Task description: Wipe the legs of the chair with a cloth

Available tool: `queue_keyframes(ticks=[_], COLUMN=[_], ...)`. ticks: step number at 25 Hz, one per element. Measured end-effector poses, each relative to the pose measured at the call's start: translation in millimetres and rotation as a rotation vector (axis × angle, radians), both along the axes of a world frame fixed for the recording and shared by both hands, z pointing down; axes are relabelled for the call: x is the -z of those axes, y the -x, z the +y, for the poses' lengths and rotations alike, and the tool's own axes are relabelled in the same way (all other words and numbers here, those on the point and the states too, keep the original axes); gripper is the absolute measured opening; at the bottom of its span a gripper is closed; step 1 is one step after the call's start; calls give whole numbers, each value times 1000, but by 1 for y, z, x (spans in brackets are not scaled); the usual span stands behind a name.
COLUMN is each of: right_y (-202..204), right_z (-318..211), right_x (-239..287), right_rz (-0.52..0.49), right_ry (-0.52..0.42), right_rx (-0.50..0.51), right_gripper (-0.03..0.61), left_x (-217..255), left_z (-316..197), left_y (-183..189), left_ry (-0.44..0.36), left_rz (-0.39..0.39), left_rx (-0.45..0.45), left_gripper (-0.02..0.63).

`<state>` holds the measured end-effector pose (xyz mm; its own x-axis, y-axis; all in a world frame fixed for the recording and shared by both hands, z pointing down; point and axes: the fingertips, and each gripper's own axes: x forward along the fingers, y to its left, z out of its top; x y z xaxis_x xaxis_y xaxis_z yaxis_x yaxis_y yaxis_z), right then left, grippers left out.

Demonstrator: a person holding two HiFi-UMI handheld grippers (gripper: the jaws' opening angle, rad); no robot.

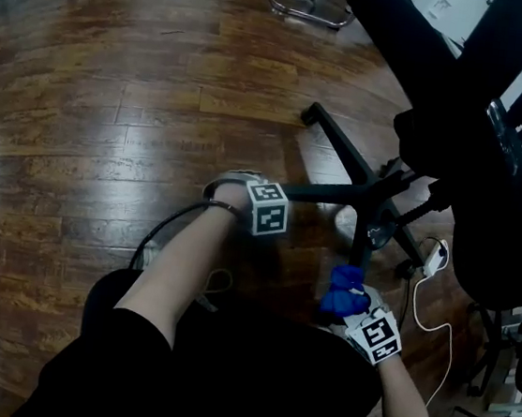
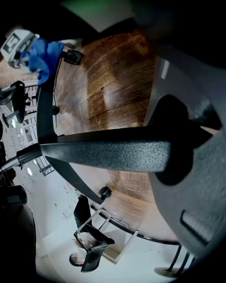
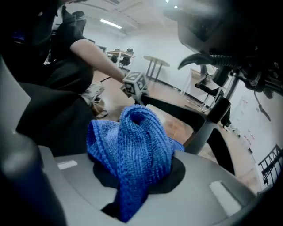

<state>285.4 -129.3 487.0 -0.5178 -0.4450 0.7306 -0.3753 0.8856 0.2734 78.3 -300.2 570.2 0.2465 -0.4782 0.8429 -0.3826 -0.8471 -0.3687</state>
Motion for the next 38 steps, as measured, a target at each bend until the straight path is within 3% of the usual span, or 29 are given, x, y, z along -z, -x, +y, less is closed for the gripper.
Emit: queue_keyframes(ticks=[2, 4, 10, 15, 18, 24, 31, 35, 38], right_y=[-3, -2, 1, 11, 15, 13, 4, -3, -3], right_z=[20, 14, -82, -174, -195, -161, -36, 20, 6], right_x=[-7, -7, 21, 49, 58, 45, 13, -5, -7], right_rz=[21, 38, -34, -22, -13, -27, -70, 14, 82], right_ry=[55, 51, -110, -241, -282, -227, -44, 65, 37], right_rx=[33, 60, -54, -180, -204, -177, -61, 26, 49], right_gripper=[81, 80, 80, 81, 81, 81, 81, 83, 81], left_x=[-1, 0, 2, 4, 5, 3, 2, 1, 2], left_z=[1, 0, -1, -3, -4, -3, -2, 0, -1], left_y=[0, 1, 0, 0, -1, 0, 3, 0, -1], left_ry=[1, -2, -12, -35, -44, -40, -24, -13, -15], left_rz=[-3, -5, -3, -4, -2, -3, -8, -6, -6], left_rx=[1, 2, 7, 13, 17, 9, 17, 14, 13], left_gripper=[71, 72, 71, 71, 71, 71, 71, 72, 71])
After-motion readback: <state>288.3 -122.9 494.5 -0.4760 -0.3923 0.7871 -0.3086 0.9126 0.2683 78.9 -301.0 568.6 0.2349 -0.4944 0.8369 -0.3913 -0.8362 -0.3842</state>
